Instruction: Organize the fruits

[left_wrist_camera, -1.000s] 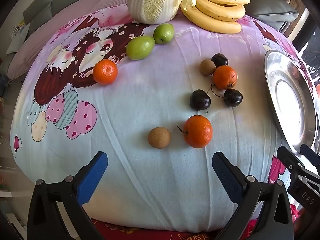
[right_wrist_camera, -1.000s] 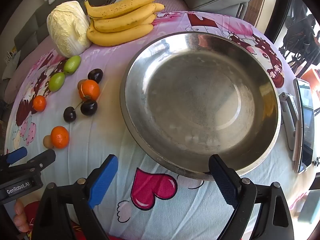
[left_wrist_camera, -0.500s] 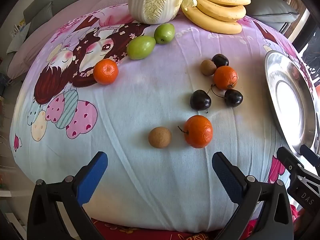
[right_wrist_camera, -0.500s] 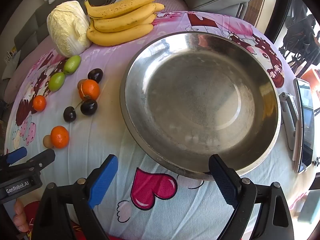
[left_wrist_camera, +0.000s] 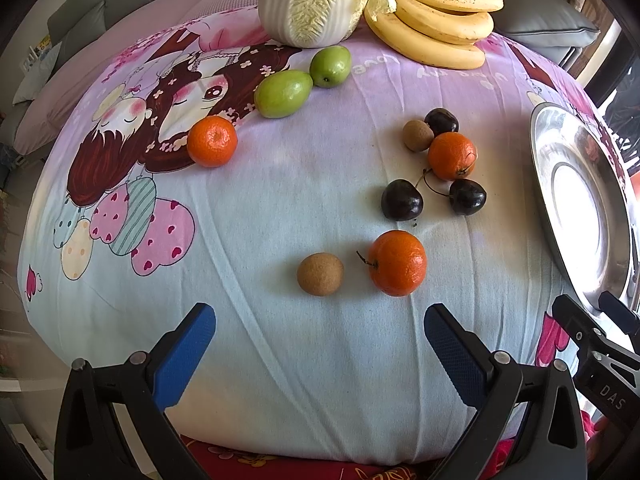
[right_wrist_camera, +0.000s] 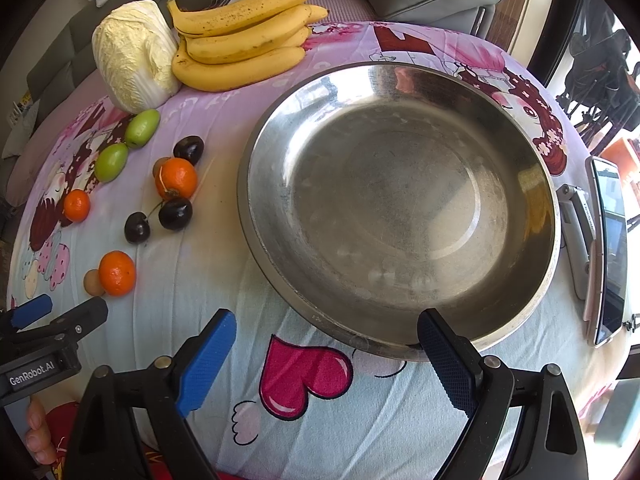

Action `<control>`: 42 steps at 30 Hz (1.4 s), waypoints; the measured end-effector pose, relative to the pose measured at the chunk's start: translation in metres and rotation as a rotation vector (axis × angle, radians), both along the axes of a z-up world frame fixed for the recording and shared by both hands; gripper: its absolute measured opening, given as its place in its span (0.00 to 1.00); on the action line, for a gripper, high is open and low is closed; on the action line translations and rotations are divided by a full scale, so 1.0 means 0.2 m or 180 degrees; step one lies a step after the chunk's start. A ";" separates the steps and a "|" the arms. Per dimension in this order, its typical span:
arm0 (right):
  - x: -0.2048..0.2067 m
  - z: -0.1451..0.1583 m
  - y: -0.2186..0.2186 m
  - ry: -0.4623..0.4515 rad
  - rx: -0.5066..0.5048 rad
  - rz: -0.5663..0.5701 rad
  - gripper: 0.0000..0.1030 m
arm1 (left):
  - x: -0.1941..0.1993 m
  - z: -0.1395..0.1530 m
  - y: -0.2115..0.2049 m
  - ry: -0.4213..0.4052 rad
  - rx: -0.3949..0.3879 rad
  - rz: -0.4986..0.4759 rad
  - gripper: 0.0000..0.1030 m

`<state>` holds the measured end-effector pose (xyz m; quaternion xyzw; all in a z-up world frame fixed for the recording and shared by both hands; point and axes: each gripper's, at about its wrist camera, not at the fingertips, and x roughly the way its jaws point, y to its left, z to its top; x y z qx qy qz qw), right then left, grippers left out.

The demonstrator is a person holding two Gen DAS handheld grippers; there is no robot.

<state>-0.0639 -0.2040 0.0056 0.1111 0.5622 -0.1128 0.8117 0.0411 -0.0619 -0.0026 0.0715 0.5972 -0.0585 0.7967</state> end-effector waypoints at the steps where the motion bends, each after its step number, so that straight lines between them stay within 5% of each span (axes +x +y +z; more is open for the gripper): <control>1: 0.00 0.00 0.00 0.0001 -0.0001 0.0001 0.91 | 0.00 0.00 0.00 0.0003 -0.0001 -0.0002 1.00; 7: 0.00 -0.01 0.00 0.0005 -0.0029 0.0014 0.91 | 0.01 0.00 0.00 0.0009 -0.0041 0.0006 1.00; 13: 0.00 0.03 0.04 -0.0103 0.0076 0.0148 0.91 | 0.03 0.02 0.07 0.0074 -0.0469 0.0069 1.00; 21: 0.07 0.13 0.15 -0.0275 0.0134 0.0382 0.91 | 0.10 0.08 0.12 -0.0075 -0.0629 -0.0173 1.00; 28: 0.13 0.13 0.32 -0.0300 0.0174 0.0730 0.91 | 0.20 0.04 0.21 0.0393 -0.0542 -0.0026 1.00; 42: 0.25 0.04 0.59 -0.0135 0.0247 0.1241 0.71 | 0.31 -0.09 0.18 0.0740 -0.0872 -0.0134 0.68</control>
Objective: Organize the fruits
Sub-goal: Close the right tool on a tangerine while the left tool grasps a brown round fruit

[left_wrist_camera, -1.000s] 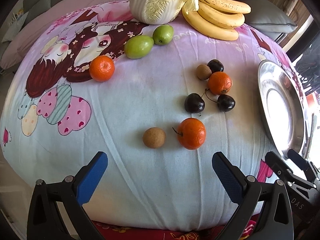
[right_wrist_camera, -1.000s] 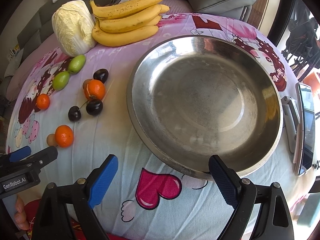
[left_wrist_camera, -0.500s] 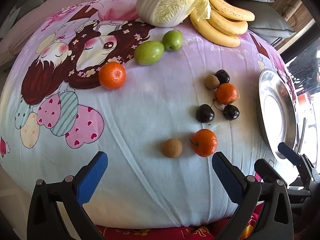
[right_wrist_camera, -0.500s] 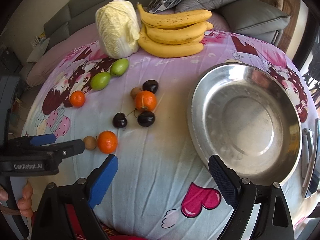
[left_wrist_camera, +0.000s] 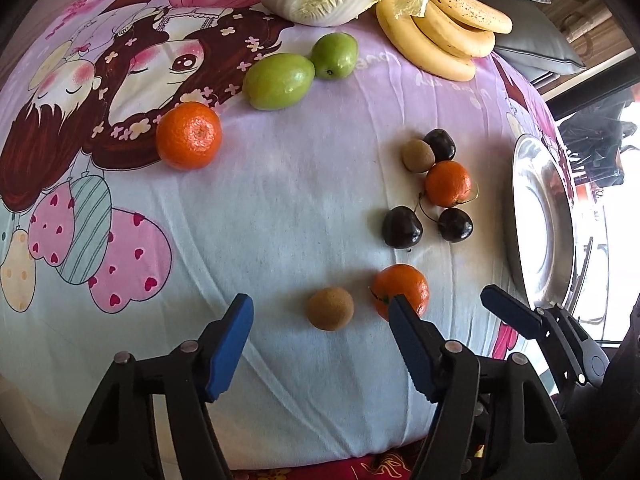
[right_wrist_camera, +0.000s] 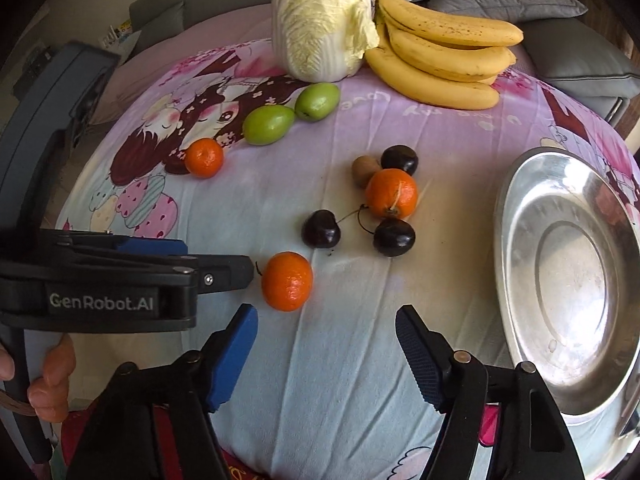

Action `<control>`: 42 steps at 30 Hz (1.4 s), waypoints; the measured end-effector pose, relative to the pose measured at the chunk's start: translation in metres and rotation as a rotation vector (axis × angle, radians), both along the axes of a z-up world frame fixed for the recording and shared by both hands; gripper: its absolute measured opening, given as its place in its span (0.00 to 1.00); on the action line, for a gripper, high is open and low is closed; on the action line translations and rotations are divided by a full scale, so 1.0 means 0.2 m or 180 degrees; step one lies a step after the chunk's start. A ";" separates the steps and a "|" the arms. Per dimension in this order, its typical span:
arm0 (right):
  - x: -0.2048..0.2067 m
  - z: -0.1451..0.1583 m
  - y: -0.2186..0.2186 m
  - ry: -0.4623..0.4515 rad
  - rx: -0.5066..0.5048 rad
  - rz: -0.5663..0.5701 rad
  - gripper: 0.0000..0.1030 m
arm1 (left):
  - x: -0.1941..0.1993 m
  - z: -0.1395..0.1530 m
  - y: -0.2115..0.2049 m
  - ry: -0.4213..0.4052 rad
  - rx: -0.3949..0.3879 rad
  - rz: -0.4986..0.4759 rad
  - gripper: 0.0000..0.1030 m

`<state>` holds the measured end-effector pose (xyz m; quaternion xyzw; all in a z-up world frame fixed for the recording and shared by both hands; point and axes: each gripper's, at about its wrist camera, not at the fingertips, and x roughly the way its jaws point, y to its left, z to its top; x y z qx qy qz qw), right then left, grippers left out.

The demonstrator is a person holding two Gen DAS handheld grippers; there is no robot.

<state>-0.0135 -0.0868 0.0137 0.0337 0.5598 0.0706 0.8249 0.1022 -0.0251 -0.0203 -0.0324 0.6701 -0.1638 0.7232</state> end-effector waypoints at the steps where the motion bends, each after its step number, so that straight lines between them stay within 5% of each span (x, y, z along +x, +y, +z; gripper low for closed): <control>1: 0.01 -0.01 0.01 0.0003 0.0003 0.0028 0.68 | 0.00 -0.01 0.00 0.0027 -0.0004 -0.0008 0.67; 8: 0.07 -0.06 0.08 0.0045 -0.0009 0.0187 0.52 | 0.03 -0.06 -0.03 0.0110 -0.0088 -0.0033 0.57; 19: 0.12 -0.11 0.14 0.0058 -0.0084 0.0287 0.45 | 0.02 -0.06 0.04 0.0088 -0.0133 -0.0075 0.46; 24: 0.13 -0.12 0.15 0.0068 -0.0067 0.0314 0.34 | -0.01 -0.07 0.06 0.0141 -0.0247 -0.0131 0.28; 42: 0.10 -0.05 0.08 -0.0095 0.0078 0.0264 0.33 | -0.02 -0.04 0.05 0.0064 -0.0287 -0.0096 0.27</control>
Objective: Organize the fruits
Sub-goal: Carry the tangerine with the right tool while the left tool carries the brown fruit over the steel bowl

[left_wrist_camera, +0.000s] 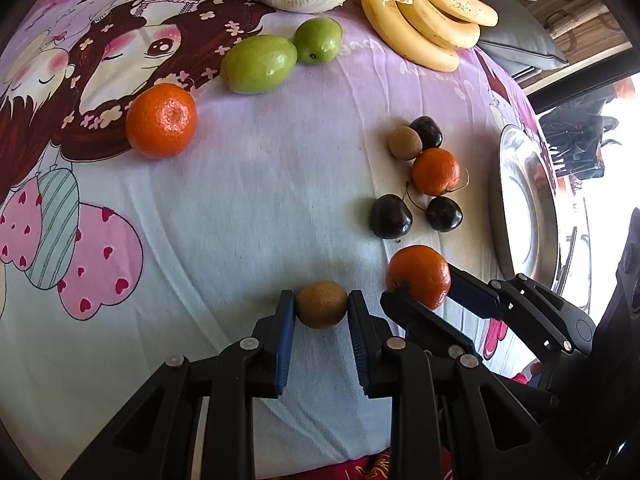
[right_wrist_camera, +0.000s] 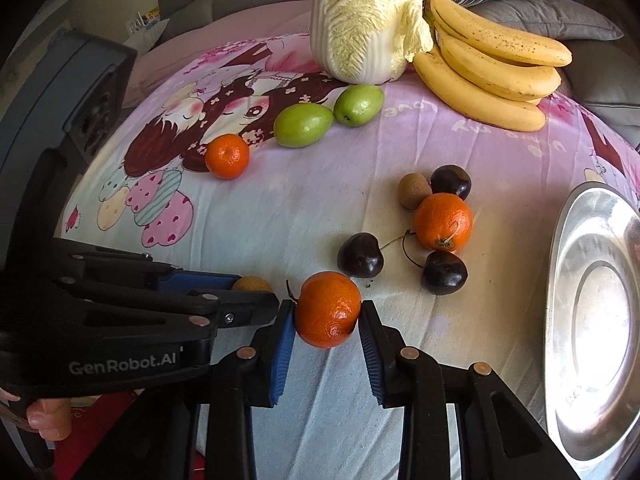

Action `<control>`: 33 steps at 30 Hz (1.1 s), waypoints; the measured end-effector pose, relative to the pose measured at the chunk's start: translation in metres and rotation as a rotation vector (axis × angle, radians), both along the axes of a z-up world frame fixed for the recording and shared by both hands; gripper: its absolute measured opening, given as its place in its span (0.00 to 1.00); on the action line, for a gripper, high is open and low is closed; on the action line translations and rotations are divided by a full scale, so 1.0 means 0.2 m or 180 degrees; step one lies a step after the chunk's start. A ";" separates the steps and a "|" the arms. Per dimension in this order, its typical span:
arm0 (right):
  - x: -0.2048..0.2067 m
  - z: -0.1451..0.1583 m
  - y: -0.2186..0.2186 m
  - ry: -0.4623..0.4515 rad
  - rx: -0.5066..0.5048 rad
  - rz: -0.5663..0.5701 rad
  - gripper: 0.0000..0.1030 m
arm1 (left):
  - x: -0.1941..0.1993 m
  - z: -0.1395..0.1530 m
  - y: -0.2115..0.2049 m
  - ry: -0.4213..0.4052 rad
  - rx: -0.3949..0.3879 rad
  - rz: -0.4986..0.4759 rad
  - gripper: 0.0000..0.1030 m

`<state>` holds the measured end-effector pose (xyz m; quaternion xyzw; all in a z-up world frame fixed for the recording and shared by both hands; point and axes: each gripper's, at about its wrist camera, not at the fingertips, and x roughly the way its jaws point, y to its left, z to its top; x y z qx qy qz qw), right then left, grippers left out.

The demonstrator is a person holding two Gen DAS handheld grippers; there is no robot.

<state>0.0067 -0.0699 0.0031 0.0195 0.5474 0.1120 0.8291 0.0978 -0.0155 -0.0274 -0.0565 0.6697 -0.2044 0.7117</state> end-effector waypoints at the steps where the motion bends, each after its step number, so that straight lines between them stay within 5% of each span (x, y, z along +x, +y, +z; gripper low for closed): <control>1: 0.00 0.01 -0.01 -0.0011 0.0004 -0.0016 0.33 | 0.00 0.01 0.00 -0.0002 -0.0014 0.0025 0.27; 16: -0.02 0.15 -0.22 -0.0219 0.0076 -0.0371 0.33 | 0.05 0.22 -0.12 -0.0229 0.0020 0.0102 0.27; 33: -0.07 0.12 -0.93 -0.0058 -0.0114 -0.1656 0.33 | 0.14 0.27 -0.84 -0.0148 -0.0051 -0.0386 0.27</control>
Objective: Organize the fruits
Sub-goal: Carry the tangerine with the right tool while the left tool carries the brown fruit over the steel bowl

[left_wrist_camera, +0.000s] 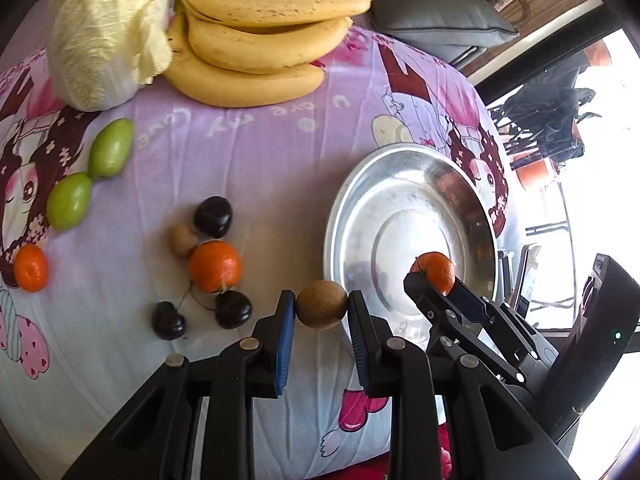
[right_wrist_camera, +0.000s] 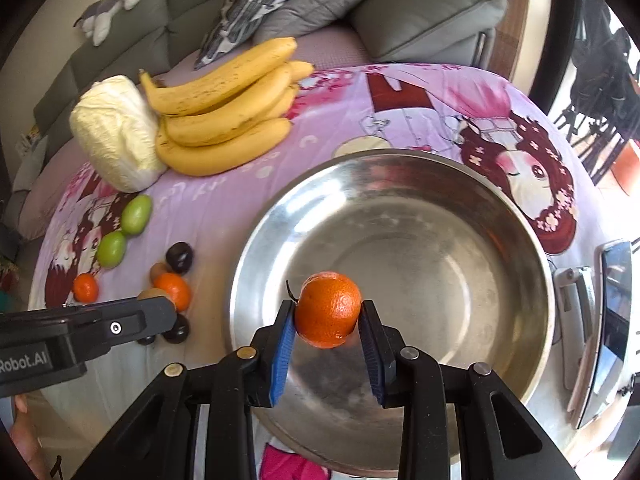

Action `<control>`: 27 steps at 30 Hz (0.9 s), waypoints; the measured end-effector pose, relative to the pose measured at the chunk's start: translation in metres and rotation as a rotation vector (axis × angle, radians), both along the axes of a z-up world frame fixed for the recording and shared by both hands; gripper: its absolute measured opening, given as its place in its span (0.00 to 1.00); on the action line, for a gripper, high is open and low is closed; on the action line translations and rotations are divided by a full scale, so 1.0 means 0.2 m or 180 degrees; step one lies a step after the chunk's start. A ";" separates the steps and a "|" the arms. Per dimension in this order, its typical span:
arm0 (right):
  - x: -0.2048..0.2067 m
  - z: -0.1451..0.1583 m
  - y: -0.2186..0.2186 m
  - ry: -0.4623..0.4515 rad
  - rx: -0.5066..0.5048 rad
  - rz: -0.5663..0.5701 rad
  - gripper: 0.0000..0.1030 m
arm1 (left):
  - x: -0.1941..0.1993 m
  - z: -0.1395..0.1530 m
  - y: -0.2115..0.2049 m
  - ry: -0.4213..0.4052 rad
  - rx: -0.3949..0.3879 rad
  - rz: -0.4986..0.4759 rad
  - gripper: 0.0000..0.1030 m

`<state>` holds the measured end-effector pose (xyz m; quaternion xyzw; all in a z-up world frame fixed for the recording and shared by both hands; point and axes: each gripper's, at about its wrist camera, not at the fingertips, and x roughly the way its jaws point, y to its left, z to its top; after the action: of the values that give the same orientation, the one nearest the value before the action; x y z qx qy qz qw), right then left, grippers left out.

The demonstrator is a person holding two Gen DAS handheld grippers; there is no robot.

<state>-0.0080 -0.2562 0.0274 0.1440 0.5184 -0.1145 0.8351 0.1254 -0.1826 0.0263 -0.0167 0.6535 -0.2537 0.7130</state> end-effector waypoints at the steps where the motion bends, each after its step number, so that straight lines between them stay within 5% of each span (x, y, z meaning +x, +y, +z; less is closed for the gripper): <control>1: 0.00 -0.01 -0.03 0.0034 0.0015 -0.0070 0.33 | 0.00 -0.01 -0.04 0.0017 0.0029 -0.0014 0.27; 11: -0.04 -0.06 -0.24 0.0108 0.0075 -0.0532 0.33 | 0.07 -0.12 -0.35 0.0155 0.0217 -0.0194 0.27; 27: -0.05 -0.11 -0.36 0.0247 0.0269 -0.0729 0.34 | 0.14 -0.25 -0.52 0.0249 0.0344 -0.0209 0.27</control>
<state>-0.0183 -0.3276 0.0044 0.2327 0.5349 -0.1926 0.7891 0.1526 -0.2866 -0.0233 0.0334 0.6938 -0.2404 0.6780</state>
